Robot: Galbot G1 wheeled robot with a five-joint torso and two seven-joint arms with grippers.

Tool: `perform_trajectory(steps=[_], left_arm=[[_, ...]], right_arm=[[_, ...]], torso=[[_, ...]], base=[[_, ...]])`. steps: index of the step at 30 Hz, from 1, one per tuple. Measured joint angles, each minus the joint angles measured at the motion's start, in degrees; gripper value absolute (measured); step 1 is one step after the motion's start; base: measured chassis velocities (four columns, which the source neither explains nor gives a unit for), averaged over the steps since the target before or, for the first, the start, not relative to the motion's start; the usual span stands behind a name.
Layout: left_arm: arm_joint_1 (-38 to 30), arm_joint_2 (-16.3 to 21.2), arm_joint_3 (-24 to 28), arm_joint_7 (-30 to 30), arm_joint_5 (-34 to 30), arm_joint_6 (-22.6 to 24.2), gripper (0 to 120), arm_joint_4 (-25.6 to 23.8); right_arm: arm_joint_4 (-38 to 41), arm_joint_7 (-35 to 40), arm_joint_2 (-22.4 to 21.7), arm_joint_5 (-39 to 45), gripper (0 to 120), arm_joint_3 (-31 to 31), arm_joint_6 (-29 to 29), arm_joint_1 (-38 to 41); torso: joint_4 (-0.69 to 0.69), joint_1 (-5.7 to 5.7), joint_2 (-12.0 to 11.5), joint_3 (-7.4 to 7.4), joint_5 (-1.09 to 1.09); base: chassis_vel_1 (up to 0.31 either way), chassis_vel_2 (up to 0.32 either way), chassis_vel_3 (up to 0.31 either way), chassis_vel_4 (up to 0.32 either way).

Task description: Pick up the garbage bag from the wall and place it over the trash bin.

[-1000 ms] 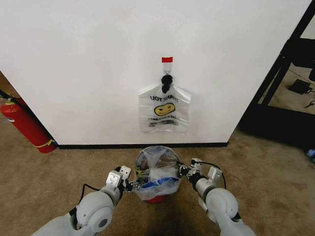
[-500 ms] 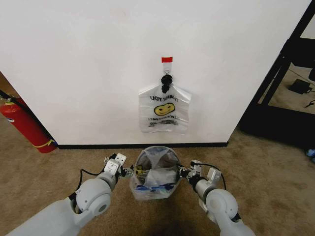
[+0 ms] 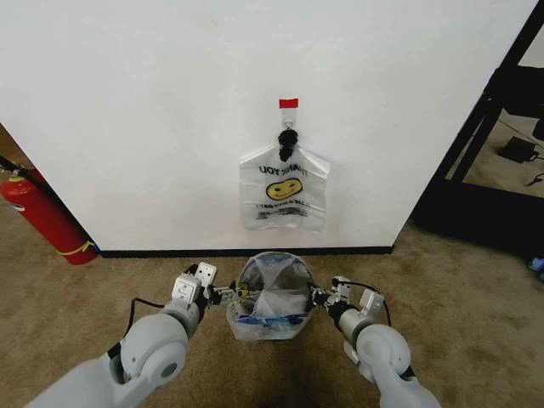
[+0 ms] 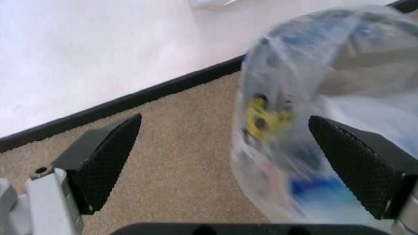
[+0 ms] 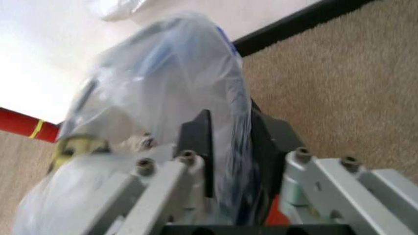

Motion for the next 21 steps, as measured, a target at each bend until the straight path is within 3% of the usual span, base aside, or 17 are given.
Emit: perform_trajectory(steps=[4,14,19,21], left_arm=[[2.55,-0.14,-0.45,0.67,1.95,-0.12,100,-2.17],[5.79,-0.89,-1.24,0.94,3.59,-0.95,100,-4.49],[8.64,-3.78,-2.0,3.74,4.32,-8.95,100,-2.79],[9.26,-5.02,-2.08,4.09,4.76,-10.26,100,-2.08]], right_arm=[[3.49,0.67,-1.43,-0.53,42,0.21,-1.05,-1.25],[9.52,0.95,-5.73,-1.45,74,2.09,-3.14,-4.72],[9.61,-1.2,-13.51,-1.14,95,2.84,-2.99,-1.3],[8.33,-1.73,-15.68,1.02,98,2.51,-3.15,1.06]], torso=[[-0.01,0.0,0.0,0.0,0.01],[-0.02,0.0,0.0,-0.01,0.02],[-0.04,0.0,0.0,-0.01,0.01],[-0.02,0.0,0.0,0.0,0.02]], base=[[0.0,0.0,0.0,0.0],[0.0,0.0,0.0,0.0],[0.0,0.0,0.0,0.0],[0.0,0.0,0.0,0.0]])
